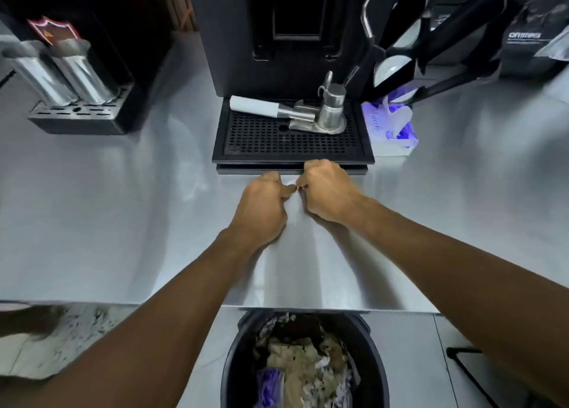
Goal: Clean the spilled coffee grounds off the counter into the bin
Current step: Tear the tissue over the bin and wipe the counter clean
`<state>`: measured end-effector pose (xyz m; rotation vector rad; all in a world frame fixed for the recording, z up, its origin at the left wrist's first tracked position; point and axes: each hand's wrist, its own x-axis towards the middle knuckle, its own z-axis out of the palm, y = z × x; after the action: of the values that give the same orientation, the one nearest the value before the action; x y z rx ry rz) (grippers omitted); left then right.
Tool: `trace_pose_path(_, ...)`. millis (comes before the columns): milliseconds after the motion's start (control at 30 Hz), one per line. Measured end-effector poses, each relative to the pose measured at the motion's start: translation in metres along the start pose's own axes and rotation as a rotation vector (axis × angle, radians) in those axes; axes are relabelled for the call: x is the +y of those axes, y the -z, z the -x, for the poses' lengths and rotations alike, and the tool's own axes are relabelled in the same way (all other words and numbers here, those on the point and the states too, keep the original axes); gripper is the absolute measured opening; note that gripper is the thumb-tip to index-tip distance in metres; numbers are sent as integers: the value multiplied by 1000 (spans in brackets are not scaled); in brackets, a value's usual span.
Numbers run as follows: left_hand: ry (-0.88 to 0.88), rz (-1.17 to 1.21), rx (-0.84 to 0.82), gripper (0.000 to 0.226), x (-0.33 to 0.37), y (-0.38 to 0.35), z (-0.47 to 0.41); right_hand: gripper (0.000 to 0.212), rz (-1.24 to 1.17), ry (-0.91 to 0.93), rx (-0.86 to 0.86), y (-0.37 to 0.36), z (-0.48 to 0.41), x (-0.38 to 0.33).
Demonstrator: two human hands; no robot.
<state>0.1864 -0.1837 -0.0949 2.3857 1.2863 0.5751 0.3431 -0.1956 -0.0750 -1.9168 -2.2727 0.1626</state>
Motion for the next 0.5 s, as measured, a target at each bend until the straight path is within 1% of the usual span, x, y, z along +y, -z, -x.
trace_pose_path(100,-96,29,-54,28,17,4,4,19,-51,-63,-37,8,21,11)
trace_pose_path(200,-146,2,-103,28,24,5,16,18,-67,-44,-81,12,46,9)
trace_pose_path(500,-131,21,-108,29,63,0,80,27,-190,-65,-116,16,112,0)
